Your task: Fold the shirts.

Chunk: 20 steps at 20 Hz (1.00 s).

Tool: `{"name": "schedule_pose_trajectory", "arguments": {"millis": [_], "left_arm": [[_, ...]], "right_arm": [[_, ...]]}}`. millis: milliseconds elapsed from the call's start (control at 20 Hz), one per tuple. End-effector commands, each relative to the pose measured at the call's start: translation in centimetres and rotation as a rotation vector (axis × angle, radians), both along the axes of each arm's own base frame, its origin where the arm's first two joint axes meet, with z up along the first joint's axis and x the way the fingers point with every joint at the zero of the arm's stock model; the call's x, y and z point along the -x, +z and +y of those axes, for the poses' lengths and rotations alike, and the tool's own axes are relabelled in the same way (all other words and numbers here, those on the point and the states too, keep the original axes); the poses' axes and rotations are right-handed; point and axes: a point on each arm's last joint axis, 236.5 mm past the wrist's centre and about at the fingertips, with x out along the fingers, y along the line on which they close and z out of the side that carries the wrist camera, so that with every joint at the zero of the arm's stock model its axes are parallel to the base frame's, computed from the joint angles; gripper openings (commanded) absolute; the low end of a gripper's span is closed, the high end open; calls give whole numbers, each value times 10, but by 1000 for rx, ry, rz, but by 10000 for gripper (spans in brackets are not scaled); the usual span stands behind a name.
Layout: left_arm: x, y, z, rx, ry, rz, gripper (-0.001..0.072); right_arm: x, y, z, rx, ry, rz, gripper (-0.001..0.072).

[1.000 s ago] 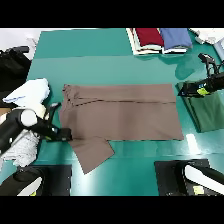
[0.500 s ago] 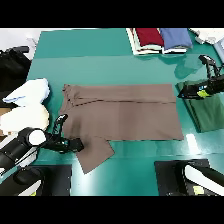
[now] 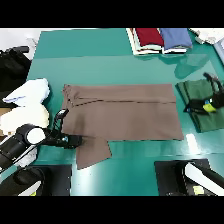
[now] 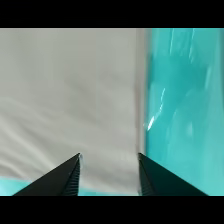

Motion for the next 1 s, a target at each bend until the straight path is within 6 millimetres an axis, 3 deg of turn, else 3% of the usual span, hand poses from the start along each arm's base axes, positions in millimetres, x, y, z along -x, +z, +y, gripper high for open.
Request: {"name": "schedule_pose_trajectory", "arguments": {"millis": [0, 200, 350, 400, 500, 650, 800, 950], "left_arm": [[-11, 11, 0, -6, -11, -47, 26], [-13, 11, 0, -7, -17, -56, 26], [-13, 11, 0, -7, -16, -57, 26], [-13, 11, 0, -7, -17, -56, 26], [-11, 9, 3, -24, -30, -53, 26], [2, 10, 22, -118, -94, -7, 25], [6, 33, 26, -113, -100, -39, 25], [14, 69, 29, -74, -73, -91, 25]], "right_arm": [[64, -42, -12, -93, -163, 173, 494], [90, -74, 9, -238, -242, 292, 492], [85, -84, 30, -280, -192, 321, 490], [83, -85, 35, -272, -162, 323, 470], [83, -85, 43, -241, -91, 323, 349], [81, -73, 43, -154, 24, 262, 27], [83, -45, 26, -37, 81, 212, 17], [75, -11, 16, 41, 85, 105, 17]]}}
